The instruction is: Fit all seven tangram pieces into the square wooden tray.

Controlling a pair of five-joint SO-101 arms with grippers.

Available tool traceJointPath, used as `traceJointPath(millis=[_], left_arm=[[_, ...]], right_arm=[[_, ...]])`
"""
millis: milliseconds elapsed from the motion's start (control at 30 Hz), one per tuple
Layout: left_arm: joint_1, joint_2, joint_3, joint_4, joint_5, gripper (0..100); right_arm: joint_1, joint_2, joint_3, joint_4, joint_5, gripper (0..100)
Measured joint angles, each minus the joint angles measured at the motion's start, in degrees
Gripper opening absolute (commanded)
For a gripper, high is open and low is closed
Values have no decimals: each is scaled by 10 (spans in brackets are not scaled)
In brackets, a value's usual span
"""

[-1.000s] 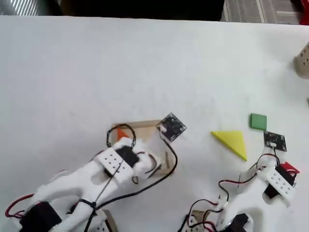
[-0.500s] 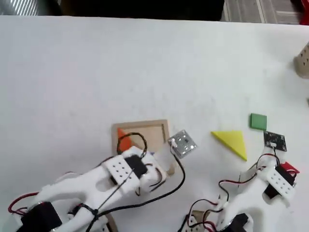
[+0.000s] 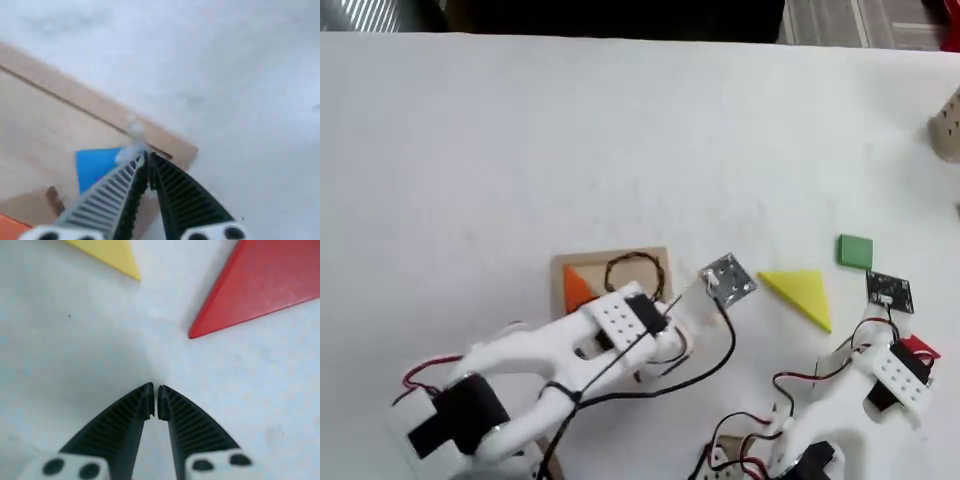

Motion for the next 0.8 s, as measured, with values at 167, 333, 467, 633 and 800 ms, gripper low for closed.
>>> traceJointPath(millis=[167,333,467,633,800], left_arm=[[-24,5,-7,0,0,35],[-57,5,-34,-4,0,35],[-55,2,-63,23,0,35],[-58,-39,-67,39,0,35],[-91,-55,-55,15,0,34]], right_arm=[[0,0,0,0,0,18],[0,0,0,0,0,18],[0,0,0,-4,0,18],[0,0,0,-6,0,18],[0,0,0,-6,0,18]])
